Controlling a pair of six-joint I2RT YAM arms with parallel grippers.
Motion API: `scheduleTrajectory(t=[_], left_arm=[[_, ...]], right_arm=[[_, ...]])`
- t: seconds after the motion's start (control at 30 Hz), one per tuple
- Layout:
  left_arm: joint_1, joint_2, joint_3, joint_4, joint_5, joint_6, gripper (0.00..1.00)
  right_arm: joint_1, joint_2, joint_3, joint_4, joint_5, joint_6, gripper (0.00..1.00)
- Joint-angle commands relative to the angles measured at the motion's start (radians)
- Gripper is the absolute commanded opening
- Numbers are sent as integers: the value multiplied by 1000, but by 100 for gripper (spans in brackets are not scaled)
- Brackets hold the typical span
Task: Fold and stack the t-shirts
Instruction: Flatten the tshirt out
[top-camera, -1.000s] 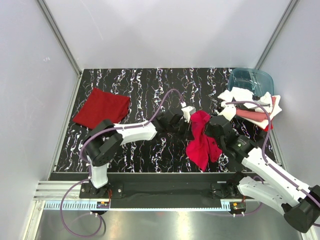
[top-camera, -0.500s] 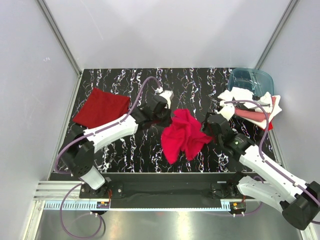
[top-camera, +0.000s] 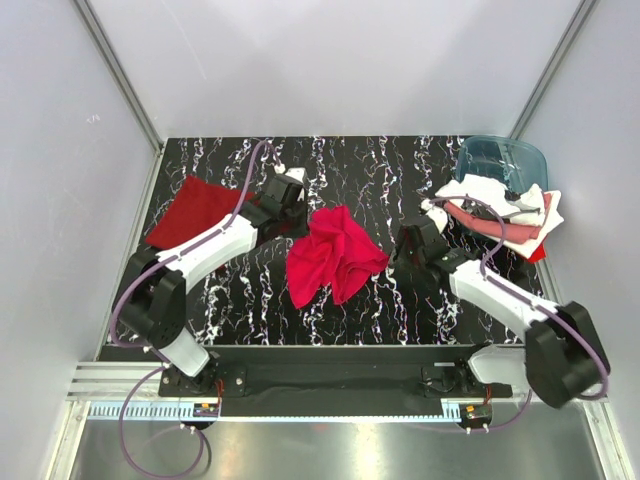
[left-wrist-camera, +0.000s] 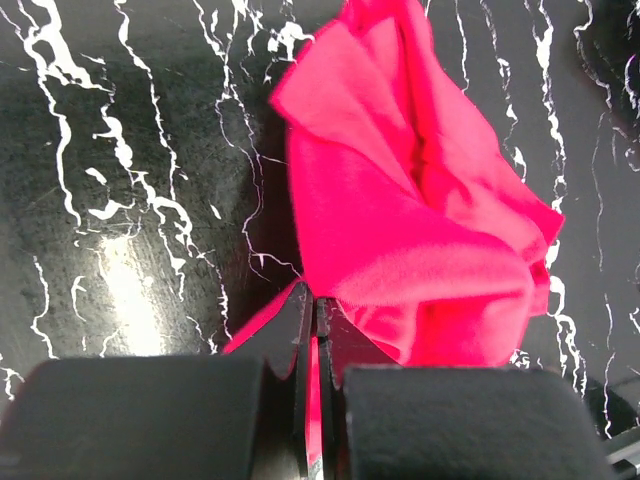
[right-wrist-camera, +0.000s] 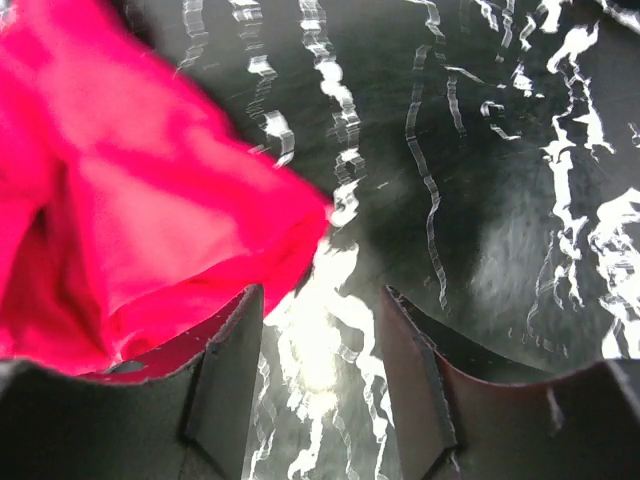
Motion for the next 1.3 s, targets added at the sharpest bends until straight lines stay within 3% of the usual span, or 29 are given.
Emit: scheduleTrajectory(t=[0.0,0.17,0.5,0.73,0.87,1.27], left_arm=[[-5,34,23,17,15,-4,0],[3,42,24,17,26,-9,0],[3,39,16,25,37,-17,0],[3,42,16,32,61,-23,0],[3,39,15,32,67,-23,0],[3,35,16,31,75,-23,0]], right_arm=[[-135,90,-53,180,-312,33,57],[-144,168,-31,210,-330,22,65],[-144,209,-15,251,-331,11,66],[-142,143,-57,340,-343,2,63],[-142,170,-40,377,-391,-16,57],[-140,294,-4,416,-486,-1,59]])
